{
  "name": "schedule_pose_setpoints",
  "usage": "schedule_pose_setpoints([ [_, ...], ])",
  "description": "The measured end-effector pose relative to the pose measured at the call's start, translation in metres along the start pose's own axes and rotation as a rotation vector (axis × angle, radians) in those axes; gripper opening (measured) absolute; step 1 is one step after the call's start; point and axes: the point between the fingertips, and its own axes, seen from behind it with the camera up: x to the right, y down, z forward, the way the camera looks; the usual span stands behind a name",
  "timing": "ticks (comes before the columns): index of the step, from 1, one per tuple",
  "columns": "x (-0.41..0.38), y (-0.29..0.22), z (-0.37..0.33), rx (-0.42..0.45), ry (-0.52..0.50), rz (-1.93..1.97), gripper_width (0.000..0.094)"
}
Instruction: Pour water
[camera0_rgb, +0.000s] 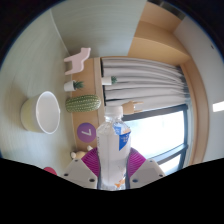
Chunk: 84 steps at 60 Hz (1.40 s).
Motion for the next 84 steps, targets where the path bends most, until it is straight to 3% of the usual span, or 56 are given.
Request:
schedule_pose_setpoints([
  [17,0.079,0.047,-0.012,-0.027,0.066,0.98,0.0348],
  [29,0.014,0.091,-0.004,-0.14,-0.013,1.348,0.0346],
  [35,-0.021,0.105,-0.001,-0.17,-0.066,1.421,0.0347],
  [53,-0.087,0.114,-0.005,-0.196,-0.096,1.482,0.0366],
  [54,-0.081,0.112,-0.004,-0.164,-0.073,1.481,0.0361],
  [63,-0.082,0.113,-0.008,-0.166,-0.062,1.452,0.0361],
  [74,-0.085,0.118,-0.01,-0.202,-0.065,1.476,0.0559],
  [80,-0.093,0.121,-0.024,-0.277,-0.087,1.505,0.085],
  [84,-0.098,0.117,-0.041,-0.298,-0.103,1.513,0.0855],
])
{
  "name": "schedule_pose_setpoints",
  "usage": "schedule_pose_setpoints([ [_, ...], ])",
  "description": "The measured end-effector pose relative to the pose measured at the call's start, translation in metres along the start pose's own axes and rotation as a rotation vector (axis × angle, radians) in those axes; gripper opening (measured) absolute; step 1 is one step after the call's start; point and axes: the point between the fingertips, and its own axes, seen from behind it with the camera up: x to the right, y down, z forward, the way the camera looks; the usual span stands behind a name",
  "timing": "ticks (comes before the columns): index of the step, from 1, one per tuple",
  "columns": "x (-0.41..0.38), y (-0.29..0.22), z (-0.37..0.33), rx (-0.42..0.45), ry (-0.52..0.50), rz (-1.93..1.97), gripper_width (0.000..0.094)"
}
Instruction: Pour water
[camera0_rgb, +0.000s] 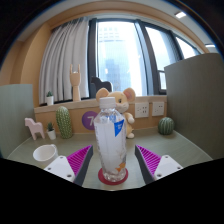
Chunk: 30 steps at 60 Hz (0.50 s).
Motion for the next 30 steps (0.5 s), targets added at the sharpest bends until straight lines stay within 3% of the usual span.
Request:
schedule_pose_setpoints([
  [30,-0.093,0.077,-0.161,-0.151,-0.051,0.001,0.0852],
])
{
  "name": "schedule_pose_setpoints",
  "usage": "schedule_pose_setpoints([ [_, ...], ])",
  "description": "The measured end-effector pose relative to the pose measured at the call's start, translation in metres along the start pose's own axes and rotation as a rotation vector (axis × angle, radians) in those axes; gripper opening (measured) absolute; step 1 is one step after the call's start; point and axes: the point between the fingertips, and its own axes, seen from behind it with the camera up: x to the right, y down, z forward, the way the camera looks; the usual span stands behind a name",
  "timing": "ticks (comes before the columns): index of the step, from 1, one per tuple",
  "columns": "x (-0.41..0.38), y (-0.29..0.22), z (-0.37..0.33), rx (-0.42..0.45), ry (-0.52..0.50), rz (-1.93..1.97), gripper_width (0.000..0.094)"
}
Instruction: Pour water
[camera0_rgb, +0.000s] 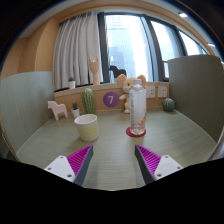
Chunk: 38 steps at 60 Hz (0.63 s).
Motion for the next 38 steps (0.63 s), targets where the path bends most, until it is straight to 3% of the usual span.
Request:
schedule_pose_setpoints([
  [38,-0.047,-0.054,-0.095,0.133,-0.021,-0.074,0.0867],
])
